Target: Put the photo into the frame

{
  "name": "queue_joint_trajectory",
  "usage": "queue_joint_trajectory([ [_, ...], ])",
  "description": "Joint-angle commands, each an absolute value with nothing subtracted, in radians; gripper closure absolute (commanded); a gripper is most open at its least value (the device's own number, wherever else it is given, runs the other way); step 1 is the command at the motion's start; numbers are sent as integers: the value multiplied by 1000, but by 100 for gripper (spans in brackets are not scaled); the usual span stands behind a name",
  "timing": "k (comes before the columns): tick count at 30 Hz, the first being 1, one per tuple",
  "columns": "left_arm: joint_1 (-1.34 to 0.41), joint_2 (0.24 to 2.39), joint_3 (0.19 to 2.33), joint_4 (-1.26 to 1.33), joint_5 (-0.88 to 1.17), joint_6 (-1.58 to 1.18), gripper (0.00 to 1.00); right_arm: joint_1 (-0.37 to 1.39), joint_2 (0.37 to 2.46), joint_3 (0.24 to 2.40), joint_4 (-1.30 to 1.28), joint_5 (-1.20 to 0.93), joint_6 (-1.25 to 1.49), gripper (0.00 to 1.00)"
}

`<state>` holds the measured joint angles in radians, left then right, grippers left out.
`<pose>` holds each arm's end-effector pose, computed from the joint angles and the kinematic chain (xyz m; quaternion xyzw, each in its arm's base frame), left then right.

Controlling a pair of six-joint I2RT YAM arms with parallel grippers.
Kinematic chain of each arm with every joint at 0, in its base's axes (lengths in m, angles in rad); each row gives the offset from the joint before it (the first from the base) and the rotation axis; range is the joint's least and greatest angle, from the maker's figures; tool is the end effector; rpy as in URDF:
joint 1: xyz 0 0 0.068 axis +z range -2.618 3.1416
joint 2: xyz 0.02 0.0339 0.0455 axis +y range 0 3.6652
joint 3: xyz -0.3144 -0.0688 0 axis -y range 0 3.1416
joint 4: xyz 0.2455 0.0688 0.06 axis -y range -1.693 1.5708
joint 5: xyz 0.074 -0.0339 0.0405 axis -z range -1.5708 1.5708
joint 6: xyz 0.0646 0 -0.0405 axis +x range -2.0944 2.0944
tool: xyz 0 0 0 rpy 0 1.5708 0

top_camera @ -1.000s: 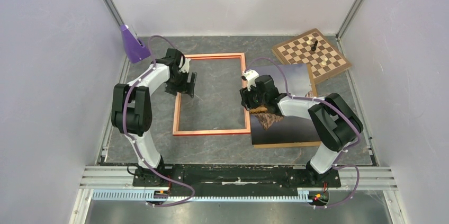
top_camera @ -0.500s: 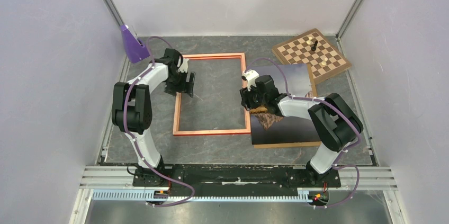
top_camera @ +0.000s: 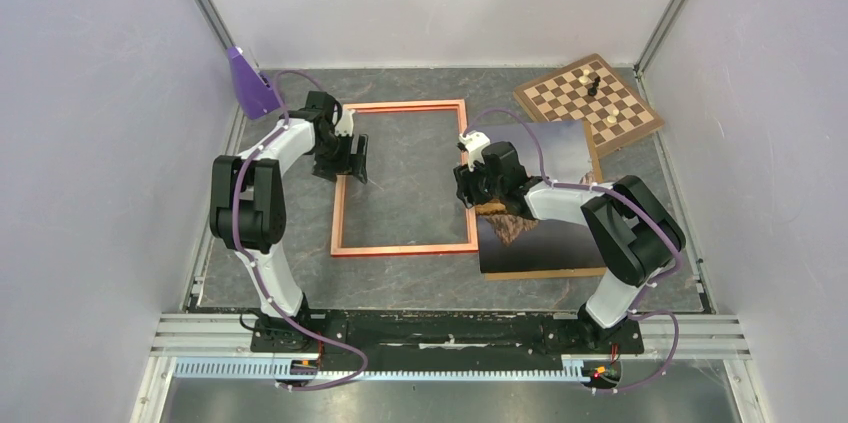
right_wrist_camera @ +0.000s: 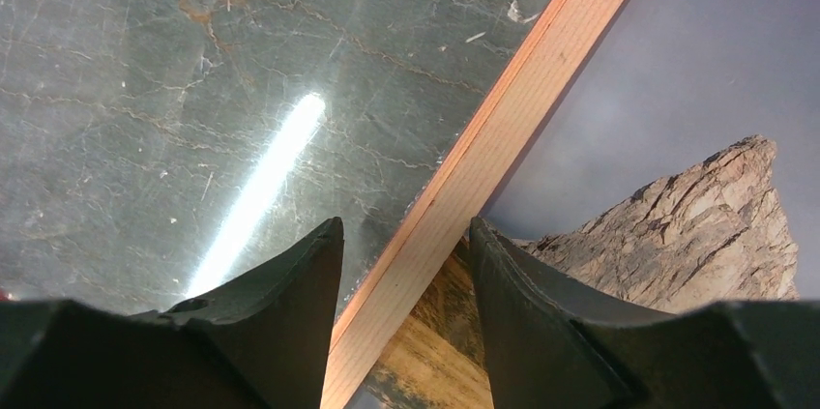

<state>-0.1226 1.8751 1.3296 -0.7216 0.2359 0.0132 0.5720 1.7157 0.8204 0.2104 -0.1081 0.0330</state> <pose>0.3913 -0.0634 0.2068 0.0844 0.9782 -0.1244 0.1436 0.3097 0.2077 0.1831 -0.2625 0.8634 0.1741 0.3940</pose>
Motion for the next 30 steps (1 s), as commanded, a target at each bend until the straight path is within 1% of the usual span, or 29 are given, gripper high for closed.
queue_joint_trajectory([
  [1, -152, 1859, 1315, -722, 459, -37, 14, 586, 1735, 821, 249, -138, 49, 46],
  [6, -152, 1845, 1313, -724, 501, -21, 18, 592, 1740, 821, 251, -139, 47, 46],
  [12, -149, 1814, 1302, -731, 543, -2, 29, 592, 1739, 819, 250, -135, 45, 46],
  [18, -140, 1791, 1305, -751, 592, 38, 32, 594, 1740, 819, 251, -134, 45, 47],
  [22, -125, 1760, 1311, -751, 559, 47, 31, 594, 1736, 818, 249, -128, 41, 47],
  [26, -99, 1721, 1324, -706, 465, 36, 25, 594, 1736, 828, 242, -126, 36, 46],
  [30, -78, 1711, 1360, -648, 367, 15, 20, 593, 1723, 855, 223, -99, 9, 42],
])
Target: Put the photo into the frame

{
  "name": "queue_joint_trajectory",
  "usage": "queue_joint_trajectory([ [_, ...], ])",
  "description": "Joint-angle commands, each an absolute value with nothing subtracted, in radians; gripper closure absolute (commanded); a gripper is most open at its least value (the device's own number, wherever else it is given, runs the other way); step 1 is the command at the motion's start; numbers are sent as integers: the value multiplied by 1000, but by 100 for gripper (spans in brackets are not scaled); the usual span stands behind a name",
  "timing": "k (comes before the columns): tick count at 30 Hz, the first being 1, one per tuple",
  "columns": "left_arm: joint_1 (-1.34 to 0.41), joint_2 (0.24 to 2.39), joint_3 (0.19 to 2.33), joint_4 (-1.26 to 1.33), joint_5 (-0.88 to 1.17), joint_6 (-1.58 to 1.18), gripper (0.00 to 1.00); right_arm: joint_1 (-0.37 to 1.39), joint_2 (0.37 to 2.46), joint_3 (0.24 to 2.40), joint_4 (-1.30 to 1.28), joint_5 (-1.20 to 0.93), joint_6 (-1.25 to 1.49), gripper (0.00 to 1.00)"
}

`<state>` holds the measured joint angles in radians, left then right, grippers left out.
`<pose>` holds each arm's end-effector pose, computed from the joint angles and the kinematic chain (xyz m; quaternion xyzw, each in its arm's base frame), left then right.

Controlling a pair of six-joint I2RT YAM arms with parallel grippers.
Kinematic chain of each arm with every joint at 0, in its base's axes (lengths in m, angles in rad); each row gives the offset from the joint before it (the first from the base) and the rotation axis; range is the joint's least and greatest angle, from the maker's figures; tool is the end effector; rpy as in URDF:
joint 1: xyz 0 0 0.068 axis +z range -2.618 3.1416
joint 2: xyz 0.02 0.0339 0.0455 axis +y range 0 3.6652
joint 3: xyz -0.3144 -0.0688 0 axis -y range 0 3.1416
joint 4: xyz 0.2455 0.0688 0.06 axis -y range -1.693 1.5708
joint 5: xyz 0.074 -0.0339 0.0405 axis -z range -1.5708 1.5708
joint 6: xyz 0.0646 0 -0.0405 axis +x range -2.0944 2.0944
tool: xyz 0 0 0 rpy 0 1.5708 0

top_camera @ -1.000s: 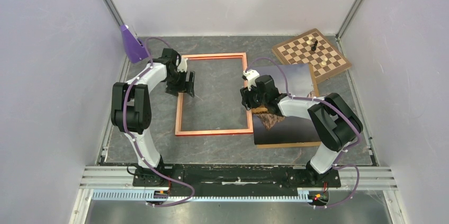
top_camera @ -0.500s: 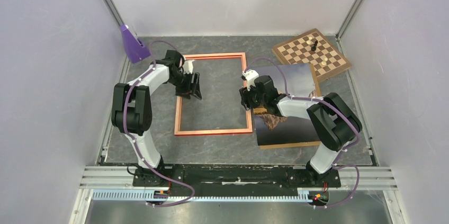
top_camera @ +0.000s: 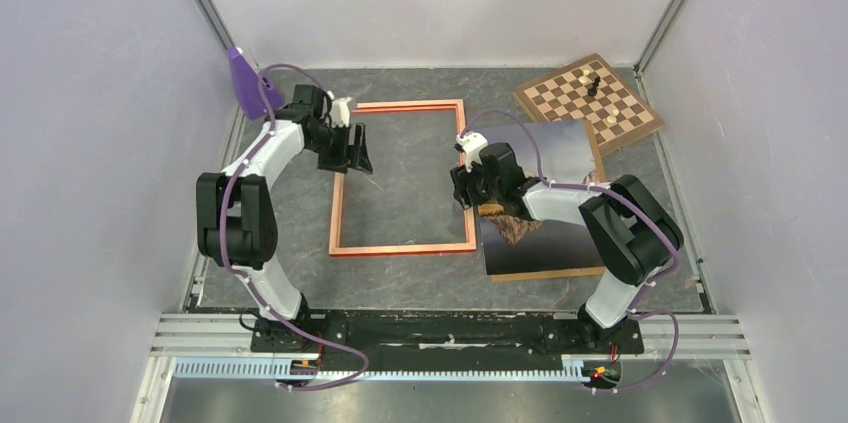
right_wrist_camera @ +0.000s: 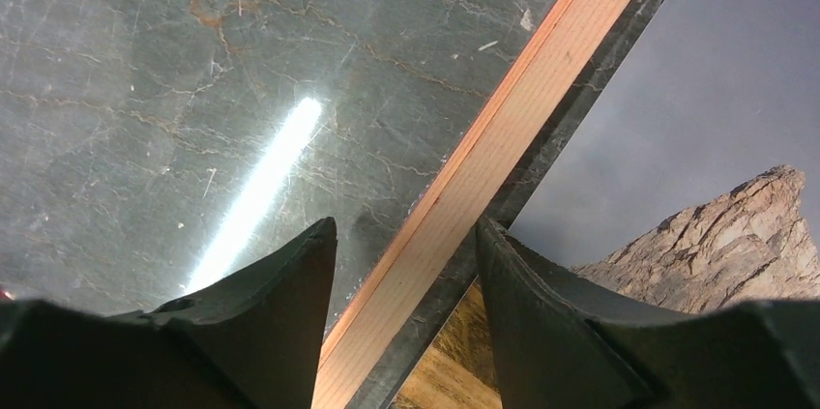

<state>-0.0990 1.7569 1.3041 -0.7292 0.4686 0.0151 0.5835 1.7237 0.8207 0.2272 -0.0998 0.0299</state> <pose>0.3704 -0.0661 0.2472 0.0992 0.9502 -0.2355 0.1782 0.3093 0.2119 0.1821 -0.2668 0.8602 0.1733 0.3984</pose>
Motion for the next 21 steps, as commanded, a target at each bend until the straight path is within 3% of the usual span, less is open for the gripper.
queue_joint_trajectory([
  [1, -76, 1717, 1377, -639, 350, 11, 20, 593, 1716, 864, 217, -88, -16, 40],
  [13, -49, 1941, 1571, -514, 353, -69, 20, 613, 1710, 984, 132, -41, -142, 32],
  [21, -43, 2101, 1748, -524, 338, -111, 20, 735, 1762, 1051, 42, -13, -331, 32],
])
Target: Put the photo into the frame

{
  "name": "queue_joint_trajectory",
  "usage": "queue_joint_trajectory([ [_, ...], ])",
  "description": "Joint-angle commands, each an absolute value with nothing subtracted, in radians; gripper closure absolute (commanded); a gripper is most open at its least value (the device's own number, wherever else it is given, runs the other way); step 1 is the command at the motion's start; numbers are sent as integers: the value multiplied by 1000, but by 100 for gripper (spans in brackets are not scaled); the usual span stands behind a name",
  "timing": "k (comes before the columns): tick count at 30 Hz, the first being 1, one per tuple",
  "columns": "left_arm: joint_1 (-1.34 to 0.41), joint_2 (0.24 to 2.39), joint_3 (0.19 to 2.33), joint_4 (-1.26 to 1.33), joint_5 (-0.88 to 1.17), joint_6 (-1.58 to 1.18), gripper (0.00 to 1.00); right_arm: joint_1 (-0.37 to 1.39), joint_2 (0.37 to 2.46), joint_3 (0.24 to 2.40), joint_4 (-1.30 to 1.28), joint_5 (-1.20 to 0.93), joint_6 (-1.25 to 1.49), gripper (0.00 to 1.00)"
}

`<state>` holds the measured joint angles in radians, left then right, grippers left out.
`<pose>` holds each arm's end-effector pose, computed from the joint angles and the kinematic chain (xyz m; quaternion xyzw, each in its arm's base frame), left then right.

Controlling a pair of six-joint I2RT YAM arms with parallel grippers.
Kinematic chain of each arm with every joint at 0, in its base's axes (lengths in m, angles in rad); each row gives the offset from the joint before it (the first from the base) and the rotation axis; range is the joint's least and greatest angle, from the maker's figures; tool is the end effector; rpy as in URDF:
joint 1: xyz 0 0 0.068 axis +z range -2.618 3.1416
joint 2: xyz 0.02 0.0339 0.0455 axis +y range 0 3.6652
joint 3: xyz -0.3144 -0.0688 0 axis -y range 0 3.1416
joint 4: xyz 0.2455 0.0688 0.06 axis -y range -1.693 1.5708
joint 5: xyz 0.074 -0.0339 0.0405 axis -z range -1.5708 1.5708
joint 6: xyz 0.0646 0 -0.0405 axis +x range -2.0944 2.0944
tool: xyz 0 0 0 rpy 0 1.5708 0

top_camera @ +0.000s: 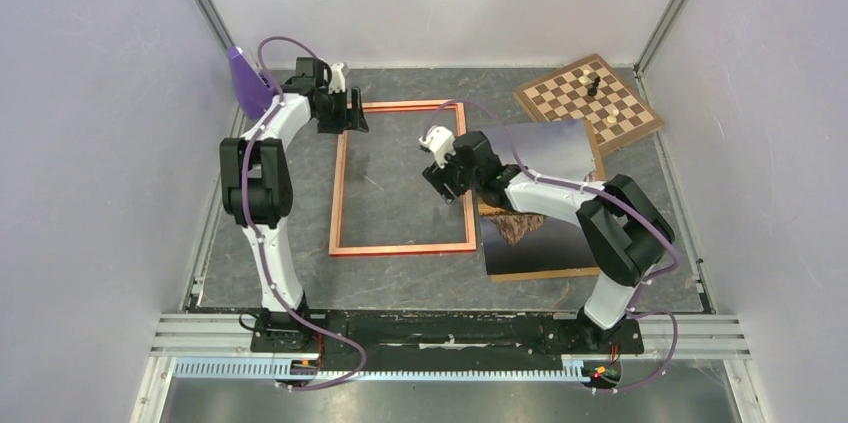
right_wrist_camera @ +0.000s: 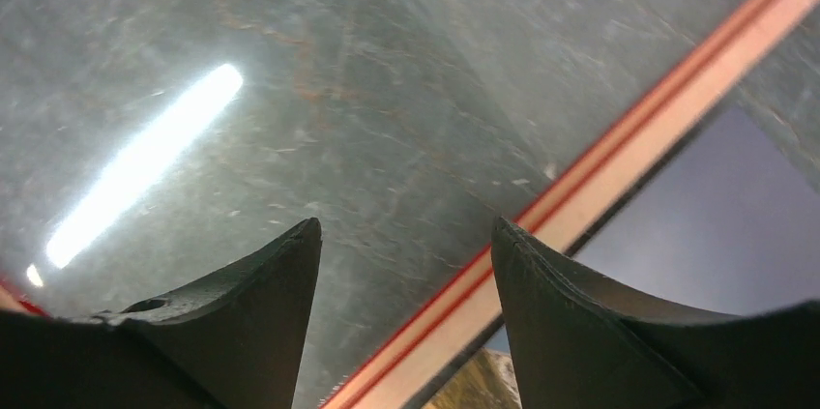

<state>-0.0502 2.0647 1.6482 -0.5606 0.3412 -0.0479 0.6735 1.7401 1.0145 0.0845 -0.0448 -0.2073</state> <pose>0.4916 -0.0463 0.2341 0.0507 0.9423 -0.1763 0.2800 0.3167 0.2564 0.2225 -0.3901 0.8041 0.1230 0.4314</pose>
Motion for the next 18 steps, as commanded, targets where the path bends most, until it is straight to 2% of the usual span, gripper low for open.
queue_joint_trajectory([
  [1, -44, 2112, 1760, -528, 334, -112, 20, 753, 1768, 1050, 40, -6, -346, 32],
  [18, -38, 2214, 1822, -527, 288, -118, 20, 784, 1977, 1127, 3, -29, -275, 33],
])
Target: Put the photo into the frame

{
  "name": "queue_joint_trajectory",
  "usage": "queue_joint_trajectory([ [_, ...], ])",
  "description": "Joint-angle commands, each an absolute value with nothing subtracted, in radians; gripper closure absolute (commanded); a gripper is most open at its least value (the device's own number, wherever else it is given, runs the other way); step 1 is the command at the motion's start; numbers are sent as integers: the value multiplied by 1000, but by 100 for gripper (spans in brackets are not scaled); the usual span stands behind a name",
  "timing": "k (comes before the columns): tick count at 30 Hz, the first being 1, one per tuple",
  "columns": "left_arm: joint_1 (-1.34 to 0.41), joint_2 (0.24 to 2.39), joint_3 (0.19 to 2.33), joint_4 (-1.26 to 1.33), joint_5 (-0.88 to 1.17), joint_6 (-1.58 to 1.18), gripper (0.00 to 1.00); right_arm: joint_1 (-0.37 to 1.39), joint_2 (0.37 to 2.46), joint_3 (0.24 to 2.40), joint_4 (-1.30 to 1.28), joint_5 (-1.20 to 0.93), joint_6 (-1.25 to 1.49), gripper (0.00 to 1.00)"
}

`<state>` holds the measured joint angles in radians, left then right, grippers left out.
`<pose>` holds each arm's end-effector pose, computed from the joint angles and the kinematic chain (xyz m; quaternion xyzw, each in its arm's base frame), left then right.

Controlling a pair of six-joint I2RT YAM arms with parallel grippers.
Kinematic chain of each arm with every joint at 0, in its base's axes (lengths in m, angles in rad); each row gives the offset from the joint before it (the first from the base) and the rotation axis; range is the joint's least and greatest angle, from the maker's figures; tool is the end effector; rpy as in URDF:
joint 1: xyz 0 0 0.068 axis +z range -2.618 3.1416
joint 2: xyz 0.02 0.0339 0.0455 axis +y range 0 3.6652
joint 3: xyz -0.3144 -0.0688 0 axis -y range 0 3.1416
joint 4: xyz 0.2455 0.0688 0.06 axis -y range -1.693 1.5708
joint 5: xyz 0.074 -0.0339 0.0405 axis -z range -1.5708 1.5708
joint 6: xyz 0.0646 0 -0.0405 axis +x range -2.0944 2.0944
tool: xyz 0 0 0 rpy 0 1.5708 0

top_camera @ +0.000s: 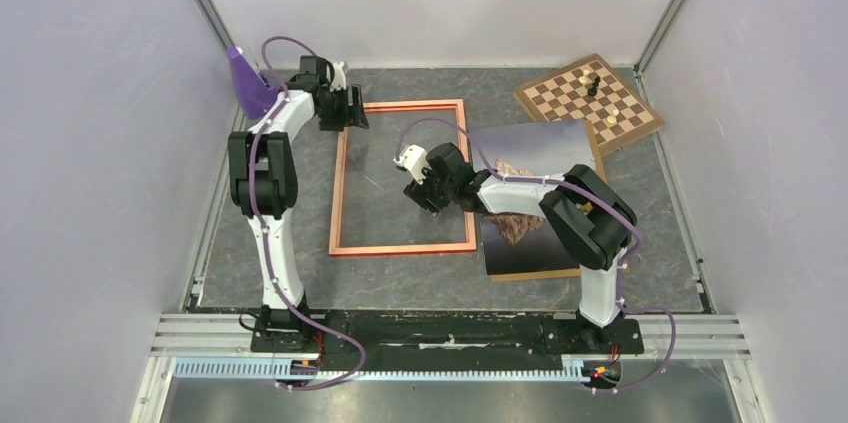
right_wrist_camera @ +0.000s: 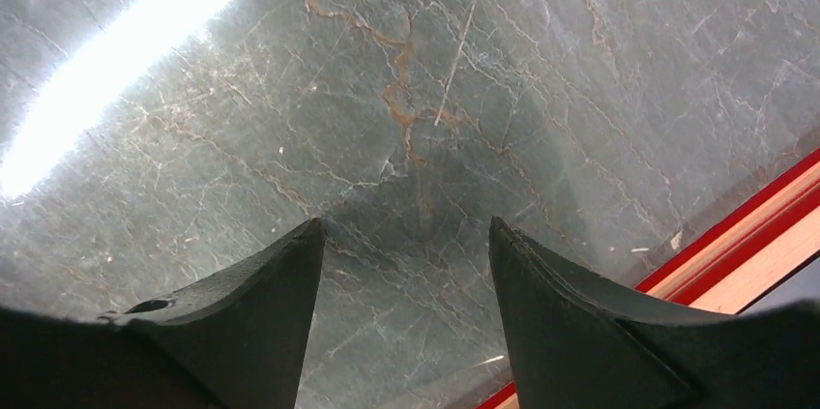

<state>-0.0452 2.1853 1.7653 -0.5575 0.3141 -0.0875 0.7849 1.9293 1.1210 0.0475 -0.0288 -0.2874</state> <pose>0.5242 -0.0437 0.2128 0.0257 0.9453 -0.1684 0.2782 0.3125 0.3149 0.1763 -0.4743 0.7872 0.1098 0.3786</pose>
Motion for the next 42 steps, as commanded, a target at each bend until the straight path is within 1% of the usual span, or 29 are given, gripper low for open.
queue_joint_trajectory([
  [1, -38, 2224, 1834, -529, 280, -119, 20, 784, 1979, 1125, 3, -30, -276, 33],
  [10, -38, 2276, 1903, -544, 249, -101, 19, 785, 1983, 1119, 6, -32, -270, 33],
  [17, -39, 2315, 1961, -574, 261, -96, 19, 786, 1982, 1119, 6, -35, -266, 33],
  [22, -41, 2368, 2016, -625, 347, -99, 20, 786, 1983, 1119, 6, -32, -267, 34],
  [27, -41, 2386, 2006, -627, 465, -123, 21, 786, 1985, 1120, 5, -32, -265, 34],
  [33, -38, 2378, 1994, -625, 544, -149, 22, 785, 1983, 1121, 5, -32, -264, 34],
  [42, -28, 2352, 1974, -627, 673, -181, 26, 785, 1980, 1120, 6, -29, -263, 34],
])
